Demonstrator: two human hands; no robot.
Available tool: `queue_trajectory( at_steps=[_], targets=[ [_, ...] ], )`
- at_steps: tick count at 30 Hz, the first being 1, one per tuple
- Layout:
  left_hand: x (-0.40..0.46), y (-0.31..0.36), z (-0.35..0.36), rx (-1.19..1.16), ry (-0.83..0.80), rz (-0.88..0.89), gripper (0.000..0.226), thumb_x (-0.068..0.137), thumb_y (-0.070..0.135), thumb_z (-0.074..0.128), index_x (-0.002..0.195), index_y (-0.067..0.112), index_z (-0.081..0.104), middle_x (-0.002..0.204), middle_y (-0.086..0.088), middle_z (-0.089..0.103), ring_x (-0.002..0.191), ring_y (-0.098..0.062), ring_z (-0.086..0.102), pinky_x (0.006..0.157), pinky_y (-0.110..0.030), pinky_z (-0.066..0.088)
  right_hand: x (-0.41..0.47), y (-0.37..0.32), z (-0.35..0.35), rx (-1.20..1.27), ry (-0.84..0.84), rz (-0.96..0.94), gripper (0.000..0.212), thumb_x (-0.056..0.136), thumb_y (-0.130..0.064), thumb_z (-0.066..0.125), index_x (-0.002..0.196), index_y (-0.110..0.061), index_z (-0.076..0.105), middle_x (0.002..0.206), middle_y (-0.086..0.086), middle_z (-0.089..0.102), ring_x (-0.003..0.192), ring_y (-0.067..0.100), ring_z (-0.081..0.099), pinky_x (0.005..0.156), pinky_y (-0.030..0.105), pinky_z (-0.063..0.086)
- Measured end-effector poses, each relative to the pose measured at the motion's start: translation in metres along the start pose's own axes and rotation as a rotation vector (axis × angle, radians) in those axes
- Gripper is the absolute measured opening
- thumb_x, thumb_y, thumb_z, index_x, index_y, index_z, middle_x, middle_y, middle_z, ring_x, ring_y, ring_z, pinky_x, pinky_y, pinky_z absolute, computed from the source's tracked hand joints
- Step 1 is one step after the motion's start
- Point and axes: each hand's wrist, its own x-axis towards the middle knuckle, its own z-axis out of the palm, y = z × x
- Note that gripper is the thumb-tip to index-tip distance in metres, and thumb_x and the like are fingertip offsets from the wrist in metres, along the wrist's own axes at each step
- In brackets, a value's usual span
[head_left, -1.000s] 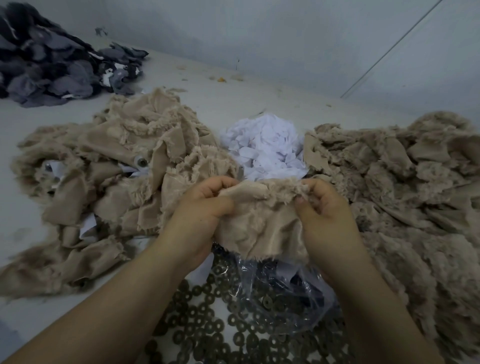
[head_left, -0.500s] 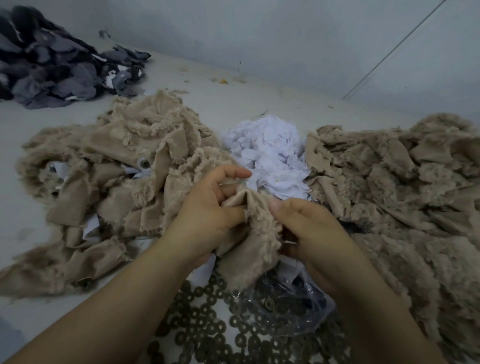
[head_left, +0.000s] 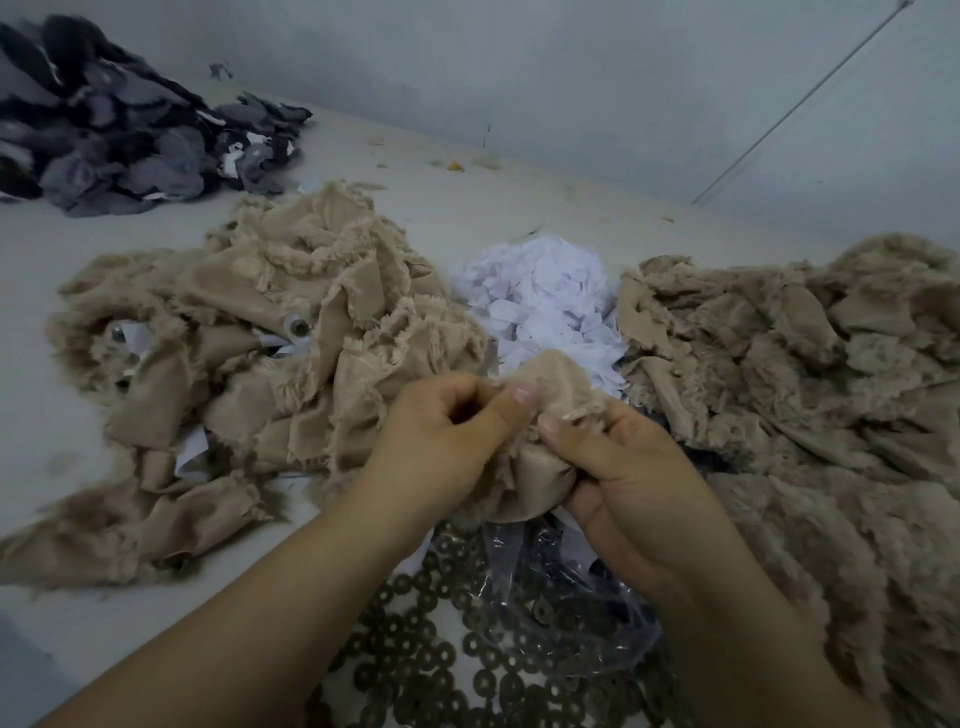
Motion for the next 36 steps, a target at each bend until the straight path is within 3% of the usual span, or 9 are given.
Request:
queue_trajectory(
  at_steps=[3,6,17,22,25,28,31,33,36],
  targets=[
    [-0.001,-0.002,0.003,-0.092,0.017,0.002,0.027,0.088,0.022,0.07,0.079,-0.003,0.062,0.068,-0.025,0.059,0.061,-0.02,0.055,0.053,-0.04,0.049,-0.001,0.001,0.002,0.036,-0.027,-0.001,0.046,0.073,-0.007,0.066,0.119,0.0,0.064,0.115,0.019,0.072,0.107,0.028,0.07,0.09,0.037,0.058],
    [0.0,0.0,0.003,-0.152,0.028,-0.006,0.021,0.092,0.012,0.066,0.071,0.015,0.065,0.064,-0.01,0.058,0.056,-0.013,0.051,0.049,-0.025,0.045,-0.001,0.001,0.002,-0.005,-0.008,0.032,0.045,0.078,-0.022,0.067,0.117,0.001,0.067,0.114,0.019,0.072,0.106,0.029,0.071,0.088,0.037,0.06],
    [0.005,0.006,0.006,-0.146,0.139,-0.008,0.034,0.1,0.021,0.053,0.066,0.018,0.056,0.052,0.008,0.052,0.047,-0.003,0.046,0.045,-0.019,0.04,0.003,0.001,0.0,0.043,0.08,0.059,0.043,0.079,-0.031,0.062,0.109,-0.001,0.073,0.112,0.018,0.073,0.106,0.03,0.07,0.097,0.045,0.054],
    [0.003,0.004,0.008,-0.057,0.042,0.101,0.025,0.098,0.017,0.057,0.076,0.008,0.064,0.068,-0.013,0.063,0.061,-0.016,0.057,0.057,-0.032,0.05,-0.001,0.007,0.006,0.046,-0.005,0.104,0.044,0.08,-0.025,0.065,0.116,0.0,0.069,0.114,0.021,0.072,0.107,0.032,0.07,0.099,0.047,0.053],
    [0.003,-0.001,0.008,0.026,0.13,0.111,0.021,0.098,0.018,0.057,0.08,0.01,0.065,0.075,-0.012,0.065,0.068,-0.022,0.061,0.064,-0.039,0.053,0.0,0.009,0.006,0.077,0.045,0.108,0.04,0.083,-0.022,0.064,0.115,0.001,0.069,0.112,0.02,0.073,0.105,0.032,0.071,0.098,0.05,0.053],
    [0.0,-0.002,0.005,0.065,0.162,0.183,0.027,0.097,0.032,0.059,0.074,0.018,0.058,0.06,0.006,0.057,0.055,-0.005,0.053,0.052,-0.024,0.045,0.0,0.008,0.007,0.112,0.085,0.096,0.04,0.086,-0.022,0.063,0.119,0.001,0.067,0.114,0.019,0.072,0.107,0.031,0.07,0.096,0.047,0.055],
    [-0.005,-0.003,0.005,0.195,0.047,0.293,0.035,0.082,0.054,0.064,0.075,0.02,0.056,0.064,0.003,0.054,0.056,-0.003,0.049,0.048,-0.022,0.042,0.0,0.009,0.006,0.088,0.12,0.098,0.041,0.087,-0.024,0.064,0.116,0.006,0.067,0.111,0.023,0.072,0.104,0.033,0.071,0.092,0.045,0.057],
    [-0.005,-0.004,0.007,0.345,0.06,0.334,0.031,0.081,0.048,0.066,0.079,0.018,0.058,0.068,0.002,0.055,0.06,-0.008,0.051,0.052,-0.029,0.045,-0.001,0.008,0.006,0.077,0.146,0.108,0.043,0.085,-0.025,0.066,0.113,0.007,0.067,0.108,0.023,0.073,0.1,0.032,0.073,0.083,0.041,0.06],
    [-0.004,-0.003,0.006,0.22,0.1,0.276,0.02,0.093,0.022,0.065,0.073,0.018,0.064,0.061,0.007,0.058,0.056,-0.006,0.053,0.052,-0.028,0.045,0.0,0.008,0.005,0.102,0.157,0.103,0.046,0.081,-0.025,0.068,0.118,0.002,0.067,0.112,0.018,0.073,0.105,0.03,0.071,0.091,0.043,0.057]
  ],
)
